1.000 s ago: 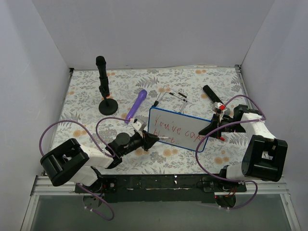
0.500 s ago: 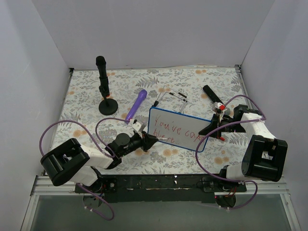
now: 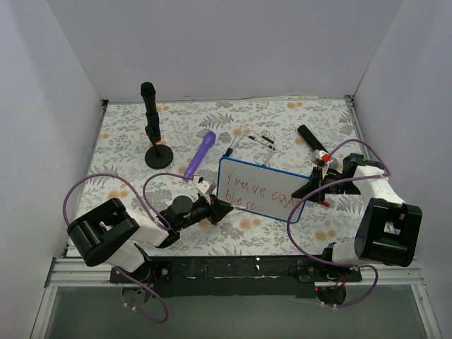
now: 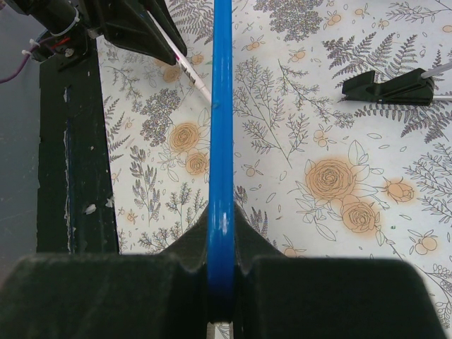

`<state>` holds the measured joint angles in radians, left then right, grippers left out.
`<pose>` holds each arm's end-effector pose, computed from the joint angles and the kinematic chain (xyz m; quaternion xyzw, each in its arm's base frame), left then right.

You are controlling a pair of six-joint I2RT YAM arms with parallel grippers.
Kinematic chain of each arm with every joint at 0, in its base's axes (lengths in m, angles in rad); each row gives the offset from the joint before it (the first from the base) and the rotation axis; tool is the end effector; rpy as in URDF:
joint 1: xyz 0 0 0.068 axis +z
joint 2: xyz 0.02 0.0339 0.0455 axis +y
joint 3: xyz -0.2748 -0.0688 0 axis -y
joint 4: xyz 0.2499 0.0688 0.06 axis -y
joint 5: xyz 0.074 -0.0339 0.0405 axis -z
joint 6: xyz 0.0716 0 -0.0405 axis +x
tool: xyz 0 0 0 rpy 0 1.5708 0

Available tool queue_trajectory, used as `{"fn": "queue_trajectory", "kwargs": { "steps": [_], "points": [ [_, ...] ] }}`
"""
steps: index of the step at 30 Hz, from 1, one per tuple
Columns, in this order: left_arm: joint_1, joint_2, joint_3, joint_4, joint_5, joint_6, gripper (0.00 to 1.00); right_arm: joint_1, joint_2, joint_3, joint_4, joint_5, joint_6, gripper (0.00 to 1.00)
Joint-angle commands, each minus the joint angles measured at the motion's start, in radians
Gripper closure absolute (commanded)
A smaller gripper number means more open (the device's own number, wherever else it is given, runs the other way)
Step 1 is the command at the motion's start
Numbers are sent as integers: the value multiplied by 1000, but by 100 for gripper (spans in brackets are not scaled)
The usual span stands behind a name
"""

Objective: Write a sentence on the whiteboard

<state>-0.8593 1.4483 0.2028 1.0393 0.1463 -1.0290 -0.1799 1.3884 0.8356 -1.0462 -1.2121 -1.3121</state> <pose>0.1651 -0.2075 0.1390 -0.0197 0.7752 -0.5427 0.3229 0.2201 0.0281 0.2045 -0.4340 0.6979 0.4262 0.3781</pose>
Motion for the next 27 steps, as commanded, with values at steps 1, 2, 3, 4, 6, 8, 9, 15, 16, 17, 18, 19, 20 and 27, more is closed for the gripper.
{"fn": "queue_trajectory", "kwargs": {
  "steps": [1,2,3,4,6,8,9,15,16,17,18,19,20,27],
  "points": [
    [11,7,15,33,4,4,100,7,-8,0,-9,85,-13,99],
    [9,11,14,31,6,4,100,7,-8,0,-9,85,-13,99],
    [9,11,15,28,6,6,100,7,-6,0,-8,85,-13,99],
    [9,14,15,25,7,4,100,7,-8,0,-9,85,-13,99],
    [9,20,18,24,10,4,100,5,-6,2,-8,85,-13,99],
    [11,23,21,19,7,4,100,5,-6,0,-9,86,-15,99],
    [9,26,23,18,4,4,100,7,-6,0,-9,86,-13,99],
    [9,14,21,-15,-11,12,100,5,-6,2,-8,85,-13,99],
    [9,8,23,-18,-16,14,100,5,-6,0,-9,85,-13,99],
    [9,6,20,-19,-20,15,100,7,-6,0,-9,85,-13,99],
    [9,1,20,-22,-31,15,100,7,-6,0,-9,86,-13,99],
    [11,-3,18,-31,-34,20,100,5,-6,0,-9,85,-13,99],
    [11,-14,18,-38,-39,21,100,7,-6,0,-9,85,-13,99],
    [19,-52,12,-73,-53,32,100,7,-9,2,-9,85,-13,99]
  ]
}}
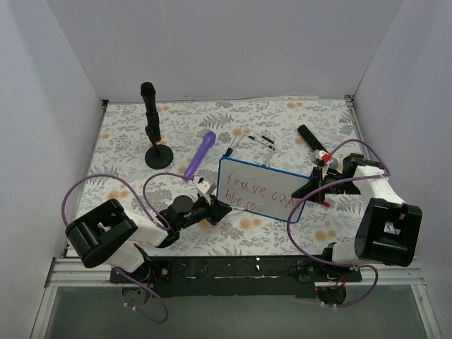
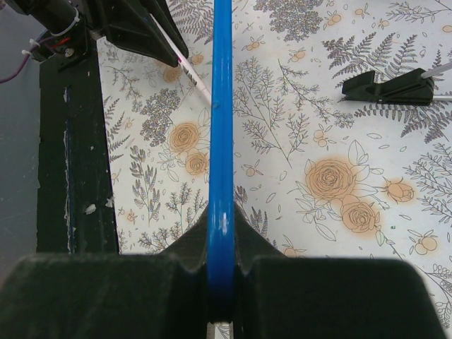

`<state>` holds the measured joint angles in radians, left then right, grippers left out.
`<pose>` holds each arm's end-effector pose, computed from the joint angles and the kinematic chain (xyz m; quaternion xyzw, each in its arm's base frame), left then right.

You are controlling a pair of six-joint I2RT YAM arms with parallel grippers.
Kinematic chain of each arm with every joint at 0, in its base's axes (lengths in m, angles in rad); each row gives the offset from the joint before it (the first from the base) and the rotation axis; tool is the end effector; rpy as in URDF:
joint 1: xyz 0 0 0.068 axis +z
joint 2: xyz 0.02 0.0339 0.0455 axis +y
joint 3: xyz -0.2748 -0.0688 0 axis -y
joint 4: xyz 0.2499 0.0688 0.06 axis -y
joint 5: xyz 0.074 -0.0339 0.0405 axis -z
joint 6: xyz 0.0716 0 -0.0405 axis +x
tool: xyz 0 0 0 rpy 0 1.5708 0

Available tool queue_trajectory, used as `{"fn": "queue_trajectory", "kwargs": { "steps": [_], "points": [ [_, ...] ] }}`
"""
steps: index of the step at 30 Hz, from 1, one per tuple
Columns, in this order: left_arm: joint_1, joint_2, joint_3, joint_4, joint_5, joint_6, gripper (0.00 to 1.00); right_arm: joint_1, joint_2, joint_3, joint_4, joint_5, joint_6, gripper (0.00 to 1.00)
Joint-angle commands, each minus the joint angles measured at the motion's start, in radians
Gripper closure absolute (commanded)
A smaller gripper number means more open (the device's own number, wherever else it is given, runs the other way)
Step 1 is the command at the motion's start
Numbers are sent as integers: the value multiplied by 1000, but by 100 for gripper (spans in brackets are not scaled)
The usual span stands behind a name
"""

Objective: Write a sentence on the whiteboard

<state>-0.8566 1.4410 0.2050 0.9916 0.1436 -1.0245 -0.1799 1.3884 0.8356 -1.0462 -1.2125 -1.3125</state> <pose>0.1650 -0.2060 0.1346 -0.0219 0.7869 -0.5294 0.3162 0.2201 0.0281 0.2045 -0.4341 0.6977 0.4262 0.3783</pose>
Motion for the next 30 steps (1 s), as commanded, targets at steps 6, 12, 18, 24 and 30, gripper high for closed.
{"fn": "queue_trajectory", "kwargs": {
  "steps": [6,12,18,24,30],
  "points": [
    [18,-77,1,15,66,40,100,7,-8,0,-11,87,-14,99],
    [18,-163,-10,-22,252,56,100,5,-9,0,-11,87,-14,99],
    [19,-346,-9,-174,203,66,100,7,-12,2,-11,85,-14,99],
    [21,-456,-12,-241,151,-17,100,7,-19,-1,-11,84,-13,99],
    [21,-533,-50,-252,142,-72,100,5,-25,-4,-9,84,-13,99]
  ]
}}
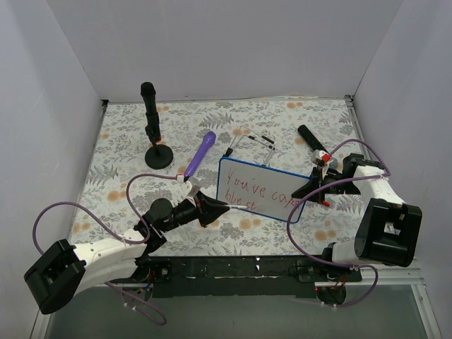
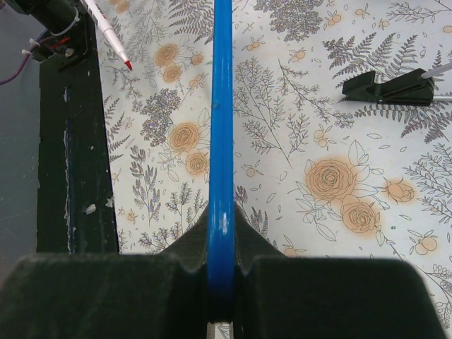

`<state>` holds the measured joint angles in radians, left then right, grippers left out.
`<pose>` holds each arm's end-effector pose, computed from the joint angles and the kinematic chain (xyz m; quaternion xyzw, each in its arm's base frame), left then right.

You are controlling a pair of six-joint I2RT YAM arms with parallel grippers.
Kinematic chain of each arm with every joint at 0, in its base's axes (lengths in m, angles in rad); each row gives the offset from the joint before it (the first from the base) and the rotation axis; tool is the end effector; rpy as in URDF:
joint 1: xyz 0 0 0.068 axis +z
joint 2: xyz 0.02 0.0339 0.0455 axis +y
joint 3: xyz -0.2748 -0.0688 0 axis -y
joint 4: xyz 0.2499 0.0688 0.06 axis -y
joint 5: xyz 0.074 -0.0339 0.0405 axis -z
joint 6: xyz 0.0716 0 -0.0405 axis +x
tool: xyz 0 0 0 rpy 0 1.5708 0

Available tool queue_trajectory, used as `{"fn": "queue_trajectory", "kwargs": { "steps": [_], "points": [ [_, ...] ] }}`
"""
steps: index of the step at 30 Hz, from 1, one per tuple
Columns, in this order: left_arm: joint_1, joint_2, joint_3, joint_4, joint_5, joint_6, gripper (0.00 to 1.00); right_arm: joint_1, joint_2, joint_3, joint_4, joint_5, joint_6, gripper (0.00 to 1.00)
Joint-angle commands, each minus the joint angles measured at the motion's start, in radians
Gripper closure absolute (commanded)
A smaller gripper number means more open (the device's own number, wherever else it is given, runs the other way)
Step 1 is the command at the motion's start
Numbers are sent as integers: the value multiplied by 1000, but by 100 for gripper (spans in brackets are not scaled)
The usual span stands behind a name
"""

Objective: Write a sentence on the whiteboard

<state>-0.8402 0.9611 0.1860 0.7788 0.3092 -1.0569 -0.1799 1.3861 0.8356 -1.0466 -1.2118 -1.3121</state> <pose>0.1342 -0.1824 0.2073 0.0330 0.7051 -0.6321 0.3197 0.2199 0.0281 0.2049 -0.4345 0.6977 0.4255 0.3786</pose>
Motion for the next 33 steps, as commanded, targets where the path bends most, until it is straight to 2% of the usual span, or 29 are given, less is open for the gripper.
{"fn": "queue_trajectory", "kwargs": {
  "steps": [1,6,20,33],
  "points": [
    [4,-61,-39,-41,-27,-40,100,5,-19,-4,-9,81,-13,99],
    [1,-58,-52,-24,-22,-46,100,7,-18,-3,-9,80,-15,99],
    [-40,102,-66,129,-47,-92,100,7,-13,0,-9,81,-15,99],
    [-71,189,-62,201,-99,-126,100,7,-13,0,-9,81,-15,99]
  ]
}}
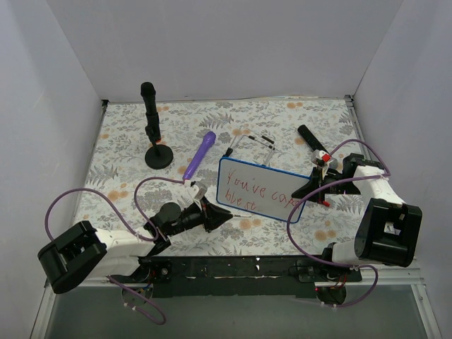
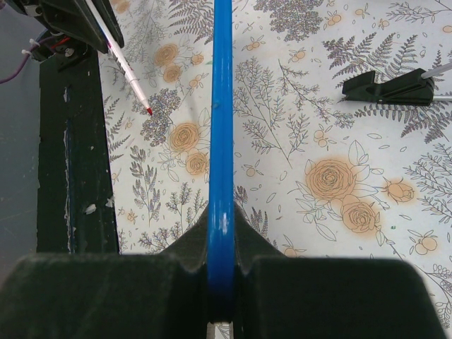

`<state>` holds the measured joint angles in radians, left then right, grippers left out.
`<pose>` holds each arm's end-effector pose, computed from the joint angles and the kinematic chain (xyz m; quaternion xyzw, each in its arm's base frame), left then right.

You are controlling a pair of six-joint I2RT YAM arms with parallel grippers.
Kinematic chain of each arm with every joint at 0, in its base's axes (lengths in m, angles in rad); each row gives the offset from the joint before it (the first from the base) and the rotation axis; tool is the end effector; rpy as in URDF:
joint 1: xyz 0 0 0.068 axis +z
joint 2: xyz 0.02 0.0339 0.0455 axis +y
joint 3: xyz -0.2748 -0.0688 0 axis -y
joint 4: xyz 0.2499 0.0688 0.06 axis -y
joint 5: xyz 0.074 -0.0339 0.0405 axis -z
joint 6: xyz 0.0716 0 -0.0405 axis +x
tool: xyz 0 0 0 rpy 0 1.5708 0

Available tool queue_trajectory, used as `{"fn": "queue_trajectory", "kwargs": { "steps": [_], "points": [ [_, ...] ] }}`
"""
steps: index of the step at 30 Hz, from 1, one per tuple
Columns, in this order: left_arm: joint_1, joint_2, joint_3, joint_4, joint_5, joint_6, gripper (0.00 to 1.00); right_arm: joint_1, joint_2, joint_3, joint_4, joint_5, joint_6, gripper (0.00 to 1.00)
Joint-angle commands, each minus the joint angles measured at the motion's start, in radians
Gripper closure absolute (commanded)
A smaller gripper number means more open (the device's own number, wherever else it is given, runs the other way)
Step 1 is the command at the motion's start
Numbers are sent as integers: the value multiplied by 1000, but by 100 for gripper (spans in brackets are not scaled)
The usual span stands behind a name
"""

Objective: Write a sentence on the whiteboard

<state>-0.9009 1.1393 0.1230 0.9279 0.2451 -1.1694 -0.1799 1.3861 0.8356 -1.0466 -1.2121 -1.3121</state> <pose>0.1295 -0.1915 0.1696 -0.0162 0.7366 -0.6223 0.2645 0.2199 0.0282 0.2049 -0.4345 0.6976 0.4256 0.3786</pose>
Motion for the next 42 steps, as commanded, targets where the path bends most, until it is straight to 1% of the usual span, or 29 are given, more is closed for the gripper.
{"fn": "queue_trajectory", "kwargs": {
  "steps": [1,12,18,25,32,39,42],
  "points": [
    [-10,14,1,55,-38,-16,100,7,-15,0,-10,82,-15,99],
    [-27,34,-6,91,-86,-21,100,7,-12,0,-10,80,-15,99],
    [-39,72,0,134,-141,-26,100,7,-15,-1,-12,80,-15,99],
    [-61,163,73,143,-155,11,100,8,-2,7,-19,77,-24,99],
    [-59,185,138,63,-205,60,100,13,-18,7,-35,62,-39,99],
    [-64,232,132,100,-222,92,100,17,-28,-1,14,63,23,99],
    [-67,249,130,120,-218,103,100,20,-29,-3,16,66,27,99]
  ]
}}
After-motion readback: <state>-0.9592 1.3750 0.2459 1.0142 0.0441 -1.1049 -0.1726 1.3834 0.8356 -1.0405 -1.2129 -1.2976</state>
